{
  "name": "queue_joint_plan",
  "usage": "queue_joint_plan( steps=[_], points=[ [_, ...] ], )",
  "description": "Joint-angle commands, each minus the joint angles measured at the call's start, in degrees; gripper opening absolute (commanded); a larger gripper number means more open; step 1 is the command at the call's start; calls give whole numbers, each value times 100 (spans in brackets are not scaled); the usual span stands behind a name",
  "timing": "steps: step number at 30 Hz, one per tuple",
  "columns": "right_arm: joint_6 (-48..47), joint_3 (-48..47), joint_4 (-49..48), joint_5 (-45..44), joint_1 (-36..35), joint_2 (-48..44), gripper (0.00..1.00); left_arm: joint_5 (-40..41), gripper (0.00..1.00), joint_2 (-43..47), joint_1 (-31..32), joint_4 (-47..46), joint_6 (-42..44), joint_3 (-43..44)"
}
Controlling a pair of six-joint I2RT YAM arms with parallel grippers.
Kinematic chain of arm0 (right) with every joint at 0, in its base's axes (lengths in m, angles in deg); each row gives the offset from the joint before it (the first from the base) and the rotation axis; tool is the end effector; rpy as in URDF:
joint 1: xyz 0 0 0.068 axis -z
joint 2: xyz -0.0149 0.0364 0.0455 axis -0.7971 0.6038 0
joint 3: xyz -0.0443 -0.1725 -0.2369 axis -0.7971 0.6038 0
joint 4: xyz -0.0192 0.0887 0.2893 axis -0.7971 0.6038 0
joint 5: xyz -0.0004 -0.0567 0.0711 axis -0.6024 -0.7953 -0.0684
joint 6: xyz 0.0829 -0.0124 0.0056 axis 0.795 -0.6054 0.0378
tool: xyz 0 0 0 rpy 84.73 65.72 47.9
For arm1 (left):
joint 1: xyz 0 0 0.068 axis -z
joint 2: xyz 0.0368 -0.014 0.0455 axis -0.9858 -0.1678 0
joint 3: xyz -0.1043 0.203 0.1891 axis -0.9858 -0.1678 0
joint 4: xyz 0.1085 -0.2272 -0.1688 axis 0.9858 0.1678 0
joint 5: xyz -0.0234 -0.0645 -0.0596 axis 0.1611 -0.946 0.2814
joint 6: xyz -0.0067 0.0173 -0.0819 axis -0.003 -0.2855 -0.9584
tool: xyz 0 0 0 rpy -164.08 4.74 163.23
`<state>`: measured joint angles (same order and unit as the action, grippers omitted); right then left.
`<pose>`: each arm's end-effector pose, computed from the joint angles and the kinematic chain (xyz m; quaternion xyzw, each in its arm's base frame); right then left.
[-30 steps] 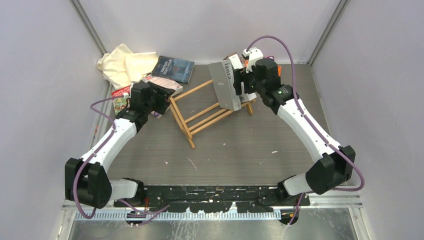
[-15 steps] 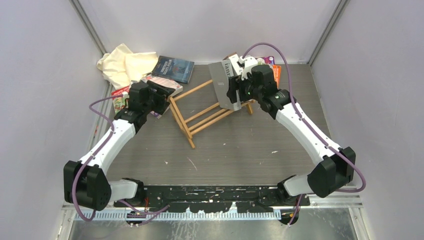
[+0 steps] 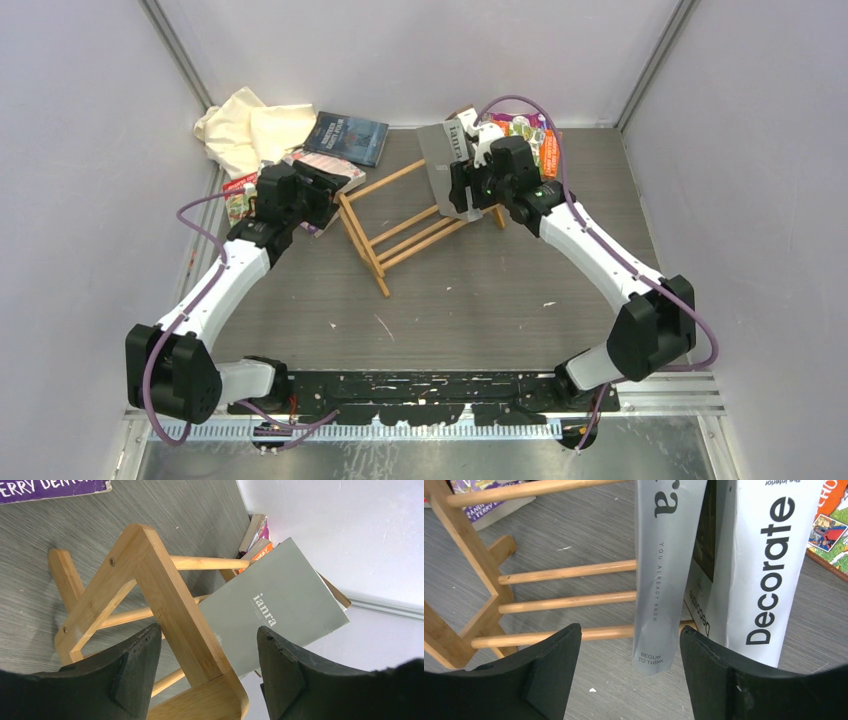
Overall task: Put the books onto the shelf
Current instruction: Adjust the book on the shelf.
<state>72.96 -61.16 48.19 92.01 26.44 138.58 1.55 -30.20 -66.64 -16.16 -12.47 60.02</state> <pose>0.3623 0.1860 0.3277 -0.1928 0.8513 0.1553 0.4625 0.3413 -0.0848 0.2919 -0.4360 0.7363 -0.3715 0.3603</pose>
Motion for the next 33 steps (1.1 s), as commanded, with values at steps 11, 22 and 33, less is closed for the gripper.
queue_joint_plan(
  steps=[11,22,33],
  points=[
    [-172,-22,-646,-169,-14,393,72,-10,70,165,-46,-429,4,191],
    [-287,-163,-650,-356,-22,588,61,22,69,171,-43,-506,-84,87],
    [-796,-435,-541,-786,-18,568,55,20,69,224,-43,-515,-155,17]
  ],
)
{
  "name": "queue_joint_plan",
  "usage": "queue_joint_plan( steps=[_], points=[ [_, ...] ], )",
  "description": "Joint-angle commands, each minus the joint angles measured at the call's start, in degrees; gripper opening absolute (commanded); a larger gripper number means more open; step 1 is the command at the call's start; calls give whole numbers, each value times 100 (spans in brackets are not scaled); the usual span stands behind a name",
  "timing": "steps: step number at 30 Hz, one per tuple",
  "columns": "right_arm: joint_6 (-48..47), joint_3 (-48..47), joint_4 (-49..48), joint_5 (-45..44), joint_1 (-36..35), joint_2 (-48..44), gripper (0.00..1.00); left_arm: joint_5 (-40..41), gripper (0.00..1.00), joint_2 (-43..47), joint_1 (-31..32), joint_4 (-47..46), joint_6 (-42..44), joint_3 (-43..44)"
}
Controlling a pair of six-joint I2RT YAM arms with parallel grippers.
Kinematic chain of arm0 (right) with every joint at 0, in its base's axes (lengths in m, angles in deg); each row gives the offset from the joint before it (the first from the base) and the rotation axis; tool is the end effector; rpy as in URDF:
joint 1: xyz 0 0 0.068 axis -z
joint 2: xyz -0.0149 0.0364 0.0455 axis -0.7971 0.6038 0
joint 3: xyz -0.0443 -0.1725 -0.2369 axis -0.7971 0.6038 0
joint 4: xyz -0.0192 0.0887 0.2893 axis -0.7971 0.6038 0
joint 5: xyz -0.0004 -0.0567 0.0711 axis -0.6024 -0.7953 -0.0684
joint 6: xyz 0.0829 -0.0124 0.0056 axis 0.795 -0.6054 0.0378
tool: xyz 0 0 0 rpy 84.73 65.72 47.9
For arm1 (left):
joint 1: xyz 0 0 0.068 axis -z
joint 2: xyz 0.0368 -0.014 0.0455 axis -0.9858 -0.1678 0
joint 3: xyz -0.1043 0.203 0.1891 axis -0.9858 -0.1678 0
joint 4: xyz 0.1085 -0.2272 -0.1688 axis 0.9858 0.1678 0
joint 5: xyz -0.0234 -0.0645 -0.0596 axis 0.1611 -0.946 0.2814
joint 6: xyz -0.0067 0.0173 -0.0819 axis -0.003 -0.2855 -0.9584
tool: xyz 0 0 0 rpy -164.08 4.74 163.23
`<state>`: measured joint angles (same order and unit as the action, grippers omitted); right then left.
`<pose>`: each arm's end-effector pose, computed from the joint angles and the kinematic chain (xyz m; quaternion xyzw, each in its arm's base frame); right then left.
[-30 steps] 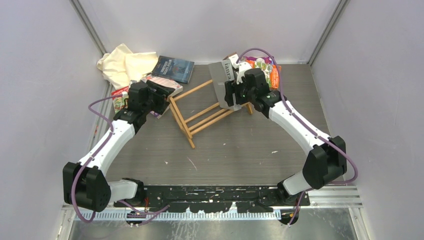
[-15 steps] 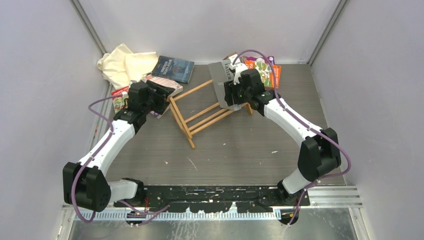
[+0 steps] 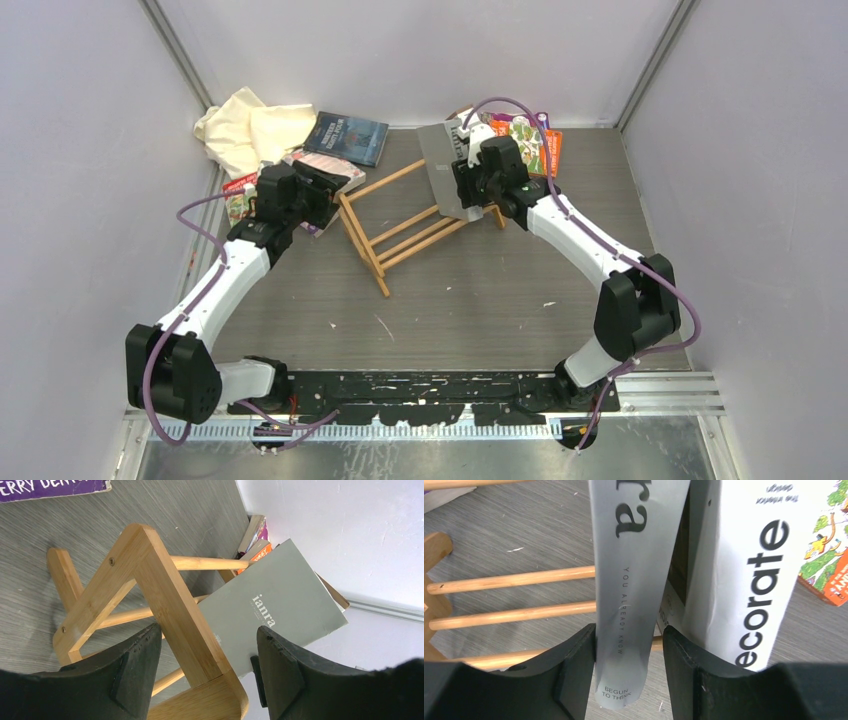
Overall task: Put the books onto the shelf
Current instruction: Adjust the book on the shelf.
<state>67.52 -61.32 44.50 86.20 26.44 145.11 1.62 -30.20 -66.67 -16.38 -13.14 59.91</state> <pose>0.3906 0.1917 0.2910 -0.2122 0.8586 0.0855 0.4589 0.3415 -0.0846 0.2915 -0.4405 0.7330 -0.3737 0.3592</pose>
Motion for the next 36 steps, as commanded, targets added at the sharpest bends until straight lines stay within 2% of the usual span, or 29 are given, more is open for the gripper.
queue_joint_plan(
  steps=[1,12,22,36],
  points=[
    [-281,-460,-136,-218,-21,-65,55,15,69,234,-42,-493,-88,27],
    [-255,-541,-53,-48,-16,39,52,15,69,270,-40,-469,-149,-1],
    [-189,-528,-42,24,-20,109,33,16,69,317,-40,-418,-149,-55],
    [-660,-662,-25,-278,-21,-62,34,31,69,361,-24,-452,-241,-168]
  ],
)
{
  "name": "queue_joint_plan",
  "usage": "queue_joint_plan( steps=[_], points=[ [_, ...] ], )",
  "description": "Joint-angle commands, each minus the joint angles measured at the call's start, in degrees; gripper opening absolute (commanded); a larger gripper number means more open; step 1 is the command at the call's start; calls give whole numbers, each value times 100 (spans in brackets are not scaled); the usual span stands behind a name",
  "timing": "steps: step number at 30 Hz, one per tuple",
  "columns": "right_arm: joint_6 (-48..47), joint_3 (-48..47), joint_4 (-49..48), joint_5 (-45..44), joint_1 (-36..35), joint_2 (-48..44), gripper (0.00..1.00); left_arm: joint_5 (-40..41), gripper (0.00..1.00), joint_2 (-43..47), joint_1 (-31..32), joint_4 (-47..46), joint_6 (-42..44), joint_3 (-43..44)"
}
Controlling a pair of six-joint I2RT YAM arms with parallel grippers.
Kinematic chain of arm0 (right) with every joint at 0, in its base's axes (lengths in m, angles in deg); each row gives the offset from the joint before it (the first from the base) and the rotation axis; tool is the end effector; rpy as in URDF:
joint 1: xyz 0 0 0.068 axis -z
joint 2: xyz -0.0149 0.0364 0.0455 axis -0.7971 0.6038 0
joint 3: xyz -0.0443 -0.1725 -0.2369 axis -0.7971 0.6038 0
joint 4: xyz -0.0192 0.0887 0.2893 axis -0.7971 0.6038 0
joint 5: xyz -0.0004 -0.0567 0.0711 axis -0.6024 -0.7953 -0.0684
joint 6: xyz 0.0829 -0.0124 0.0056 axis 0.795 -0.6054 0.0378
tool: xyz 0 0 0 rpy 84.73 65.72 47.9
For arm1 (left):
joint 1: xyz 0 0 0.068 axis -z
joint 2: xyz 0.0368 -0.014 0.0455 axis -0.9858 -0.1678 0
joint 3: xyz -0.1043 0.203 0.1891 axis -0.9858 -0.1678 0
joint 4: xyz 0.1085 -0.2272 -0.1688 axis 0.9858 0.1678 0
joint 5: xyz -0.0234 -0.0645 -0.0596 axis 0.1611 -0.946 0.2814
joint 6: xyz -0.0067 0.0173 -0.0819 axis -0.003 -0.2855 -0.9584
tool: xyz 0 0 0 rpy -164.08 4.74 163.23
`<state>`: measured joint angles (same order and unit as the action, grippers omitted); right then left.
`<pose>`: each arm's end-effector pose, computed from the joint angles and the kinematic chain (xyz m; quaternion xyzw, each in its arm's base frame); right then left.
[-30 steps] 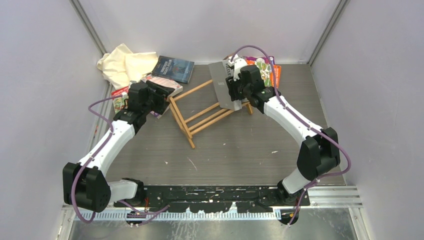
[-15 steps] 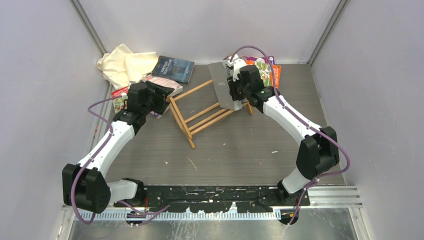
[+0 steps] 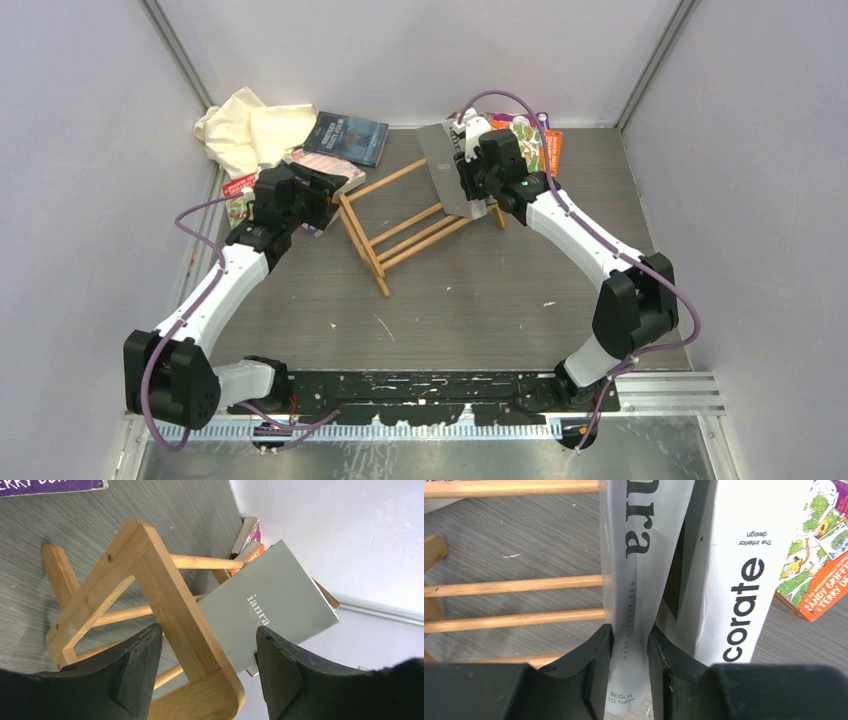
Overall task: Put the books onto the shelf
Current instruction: Adjust the book on the shelf.
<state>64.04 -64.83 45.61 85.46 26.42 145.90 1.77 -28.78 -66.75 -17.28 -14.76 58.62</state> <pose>0.3974 0.1942 0.3084 -0.2333 0.8461 0.0683 0.4744 0.3363 -0.0827 0.2922 -0.4493 0.7221 -0.3832 0.3603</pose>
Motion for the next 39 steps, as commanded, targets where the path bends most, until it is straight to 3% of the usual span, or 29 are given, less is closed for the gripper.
queue_joint_plan(
  steps=[1,10,16,19,39],
  points=[
    [-355,-311,-139,-219,-18,-134,34,18,69,231,-14,-372,-88,-51],
    [-466,-160,-315,-306,-17,-173,36,36,68,279,17,-371,-85,-89],
    [-336,-25,-490,-334,-12,-183,58,52,68,295,48,-354,-65,-91],
    [-294,-46,-509,-333,-16,-249,62,66,69,335,49,-315,-41,-89],
    [113,-207,-292,-288,-86,-943,67,18,69,474,65,-218,-19,-83]
  ],
)
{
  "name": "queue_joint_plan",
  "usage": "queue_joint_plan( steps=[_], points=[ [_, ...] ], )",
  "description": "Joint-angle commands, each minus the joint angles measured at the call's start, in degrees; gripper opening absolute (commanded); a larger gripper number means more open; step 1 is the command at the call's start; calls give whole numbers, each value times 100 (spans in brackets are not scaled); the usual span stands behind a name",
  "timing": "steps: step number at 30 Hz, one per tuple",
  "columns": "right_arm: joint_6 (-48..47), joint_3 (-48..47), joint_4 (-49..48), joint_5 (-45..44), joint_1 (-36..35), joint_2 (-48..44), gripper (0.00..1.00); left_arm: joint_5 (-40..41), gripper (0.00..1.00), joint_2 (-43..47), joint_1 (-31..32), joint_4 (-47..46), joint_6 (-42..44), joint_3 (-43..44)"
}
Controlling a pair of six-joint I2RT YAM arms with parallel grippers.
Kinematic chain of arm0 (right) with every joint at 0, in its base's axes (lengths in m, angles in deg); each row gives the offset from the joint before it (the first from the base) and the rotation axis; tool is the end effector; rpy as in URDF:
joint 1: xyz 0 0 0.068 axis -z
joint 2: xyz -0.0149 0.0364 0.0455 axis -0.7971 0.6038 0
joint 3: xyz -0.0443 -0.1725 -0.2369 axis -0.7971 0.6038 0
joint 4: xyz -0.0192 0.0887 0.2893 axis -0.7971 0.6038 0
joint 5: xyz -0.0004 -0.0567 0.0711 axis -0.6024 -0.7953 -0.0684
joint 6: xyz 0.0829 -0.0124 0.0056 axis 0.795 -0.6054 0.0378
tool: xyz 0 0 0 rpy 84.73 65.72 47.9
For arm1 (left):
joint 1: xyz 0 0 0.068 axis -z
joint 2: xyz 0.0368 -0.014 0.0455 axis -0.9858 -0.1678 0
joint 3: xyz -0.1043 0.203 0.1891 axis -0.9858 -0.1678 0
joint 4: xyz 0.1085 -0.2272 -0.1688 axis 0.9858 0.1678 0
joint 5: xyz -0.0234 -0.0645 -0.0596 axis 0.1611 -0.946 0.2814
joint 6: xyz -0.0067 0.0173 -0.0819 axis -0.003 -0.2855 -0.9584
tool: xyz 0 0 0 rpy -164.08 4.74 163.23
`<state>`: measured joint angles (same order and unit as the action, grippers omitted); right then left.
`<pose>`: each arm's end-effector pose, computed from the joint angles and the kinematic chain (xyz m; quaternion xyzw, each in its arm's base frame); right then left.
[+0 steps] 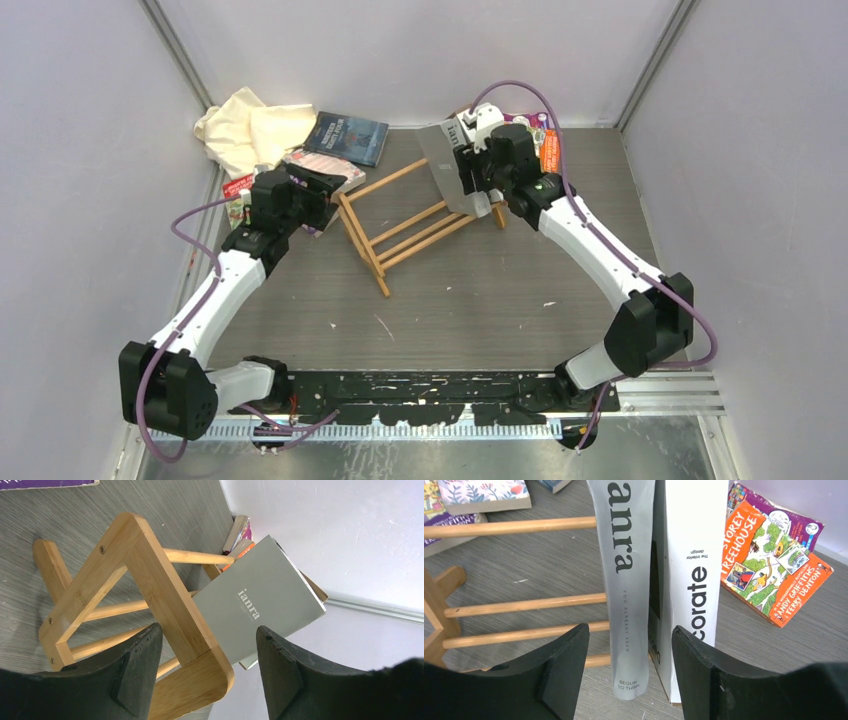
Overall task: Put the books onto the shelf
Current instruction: Adjust the book on the shelf, then pick up the book from the center of the board.
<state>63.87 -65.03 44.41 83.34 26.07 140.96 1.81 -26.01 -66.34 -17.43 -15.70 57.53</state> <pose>0.3824 0.1866 0.3484 -0.2189 0.8209 0.0628 0.5237 0.3258 -0.0825 0.2999 -0.4482 0.7128 -0.3970 0.3653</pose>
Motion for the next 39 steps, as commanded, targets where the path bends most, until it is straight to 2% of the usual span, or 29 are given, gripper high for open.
queue_joint_plan(
  steps=[1,5,11,14,15,16,21,29,34,39],
  points=[
    [170,-191,-168,-90,-53,-515,67,11,69,206,24,-201,76,40],
    [333,-259,-193,-311,-51,-786,67,13,69,230,28,-102,178,112],
    [557,-699,120,-1206,-21,-788,71,32,71,265,15,68,417,192],
    [748,-921,234,-1548,96,-707,75,-25,77,232,11,64,448,194],
    [823,-978,246,-1645,167,-680,76,-42,89,210,11,58,461,211],
    [914,-1042,270,-1680,251,-657,78,-70,94,194,7,57,477,235],
    [1516,-1255,308,-1724,840,-508,80,-191,95,79,-38,52,502,403],
    [2747,-1364,277,-942,2347,401,85,-233,95,4,-200,661,864,862],
    [3354,-1094,-423,-528,2912,1102,86,-4,95,-11,-351,1196,1127,1002],
    [3732,-1081,-1366,-141,3244,1974,87,289,95,87,-488,1306,1309,905]
  ],
)
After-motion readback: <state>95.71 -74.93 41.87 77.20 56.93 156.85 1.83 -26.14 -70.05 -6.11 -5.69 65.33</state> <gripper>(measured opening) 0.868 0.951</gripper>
